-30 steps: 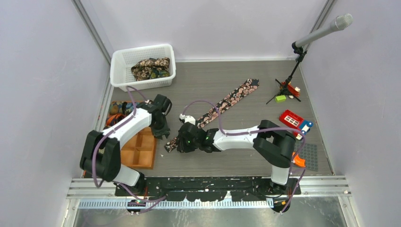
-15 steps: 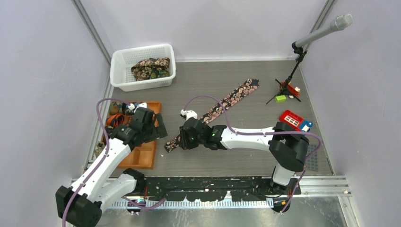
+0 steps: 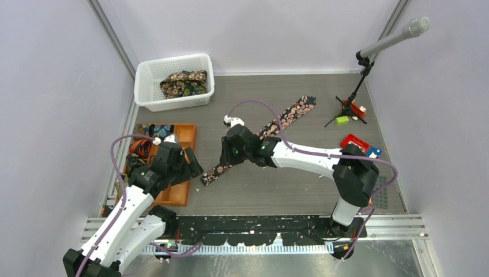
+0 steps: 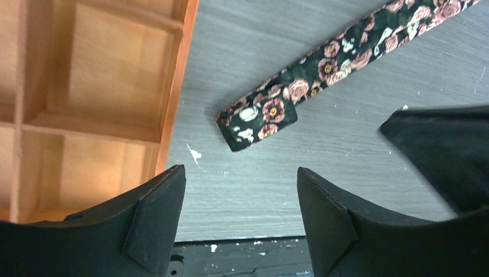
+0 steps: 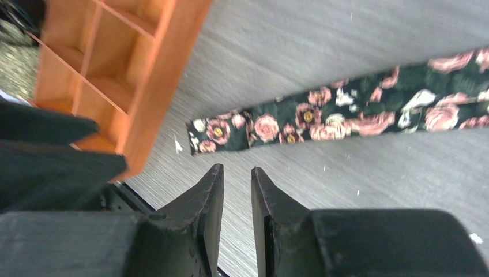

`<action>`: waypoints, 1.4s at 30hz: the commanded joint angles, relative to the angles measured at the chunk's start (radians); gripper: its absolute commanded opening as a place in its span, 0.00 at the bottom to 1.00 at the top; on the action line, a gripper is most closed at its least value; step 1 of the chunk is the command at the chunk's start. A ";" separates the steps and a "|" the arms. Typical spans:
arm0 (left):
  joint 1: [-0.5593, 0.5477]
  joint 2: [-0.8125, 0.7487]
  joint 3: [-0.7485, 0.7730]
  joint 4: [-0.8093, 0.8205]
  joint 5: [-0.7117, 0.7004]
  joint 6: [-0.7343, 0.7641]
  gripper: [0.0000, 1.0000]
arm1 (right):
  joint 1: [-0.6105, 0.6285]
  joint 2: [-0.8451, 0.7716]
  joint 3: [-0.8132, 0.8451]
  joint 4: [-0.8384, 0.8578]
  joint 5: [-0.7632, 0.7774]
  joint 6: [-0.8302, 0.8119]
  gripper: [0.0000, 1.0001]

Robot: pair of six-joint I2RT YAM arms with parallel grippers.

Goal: Roll the ties
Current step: Roll the tie at the center of the board.

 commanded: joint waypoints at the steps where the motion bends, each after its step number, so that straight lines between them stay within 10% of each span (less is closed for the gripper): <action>1: -0.006 -0.053 -0.056 -0.003 0.086 -0.084 0.70 | -0.041 0.020 0.121 -0.025 -0.089 -0.029 0.30; 17: -0.046 0.025 -0.139 0.068 0.069 -0.159 0.55 | -0.072 0.241 0.275 -0.051 -0.363 -0.021 0.30; 42: -0.052 0.099 -0.199 0.211 0.036 -0.205 0.54 | -0.104 0.365 0.245 -0.011 -0.393 -0.051 0.29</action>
